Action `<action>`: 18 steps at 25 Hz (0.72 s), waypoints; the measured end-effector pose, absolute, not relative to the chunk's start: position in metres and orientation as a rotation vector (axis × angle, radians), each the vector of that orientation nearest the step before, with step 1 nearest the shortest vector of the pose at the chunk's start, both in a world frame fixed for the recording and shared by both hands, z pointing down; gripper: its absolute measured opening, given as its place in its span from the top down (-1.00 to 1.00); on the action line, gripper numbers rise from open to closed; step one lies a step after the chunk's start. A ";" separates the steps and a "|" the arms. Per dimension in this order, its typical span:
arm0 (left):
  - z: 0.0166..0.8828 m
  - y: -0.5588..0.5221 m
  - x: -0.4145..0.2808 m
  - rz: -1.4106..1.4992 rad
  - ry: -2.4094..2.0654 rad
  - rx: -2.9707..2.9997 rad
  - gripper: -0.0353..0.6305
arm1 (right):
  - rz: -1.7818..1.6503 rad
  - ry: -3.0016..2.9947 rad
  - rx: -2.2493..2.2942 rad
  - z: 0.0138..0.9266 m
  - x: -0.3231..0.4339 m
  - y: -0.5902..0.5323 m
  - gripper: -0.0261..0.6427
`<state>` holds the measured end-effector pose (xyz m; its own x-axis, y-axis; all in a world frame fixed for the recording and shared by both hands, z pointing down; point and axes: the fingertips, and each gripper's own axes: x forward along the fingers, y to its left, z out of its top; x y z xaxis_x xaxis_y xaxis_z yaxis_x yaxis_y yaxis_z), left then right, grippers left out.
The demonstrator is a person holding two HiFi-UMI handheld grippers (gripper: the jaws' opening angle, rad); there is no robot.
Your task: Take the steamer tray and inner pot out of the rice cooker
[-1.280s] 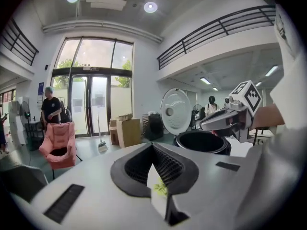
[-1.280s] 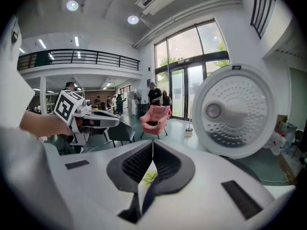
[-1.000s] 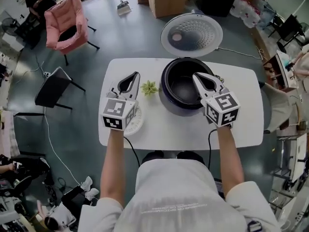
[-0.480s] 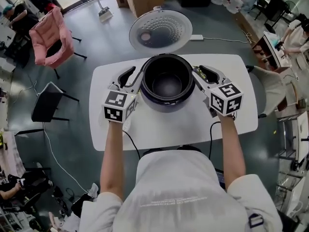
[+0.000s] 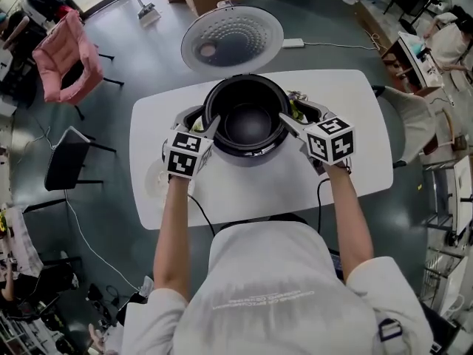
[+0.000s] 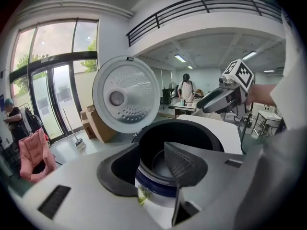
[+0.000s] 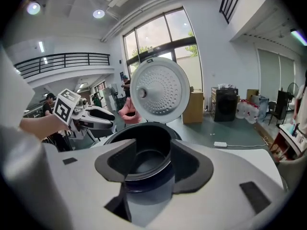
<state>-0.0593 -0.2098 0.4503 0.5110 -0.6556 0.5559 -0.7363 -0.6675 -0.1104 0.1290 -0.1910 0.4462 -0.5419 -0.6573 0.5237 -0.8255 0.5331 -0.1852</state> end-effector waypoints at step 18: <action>0.507 -0.220 -0.071 0.865 -1.149 2.375 0.36 | 0.809 -2.297 1.194 0.499 0.122 -0.207 0.21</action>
<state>-0.0714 -0.2196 0.5075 0.4812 -0.5732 0.6633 -0.7957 -0.6031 0.0561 0.1215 -0.2073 0.4992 -0.5389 -0.5876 0.6035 -0.8362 0.4600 -0.2988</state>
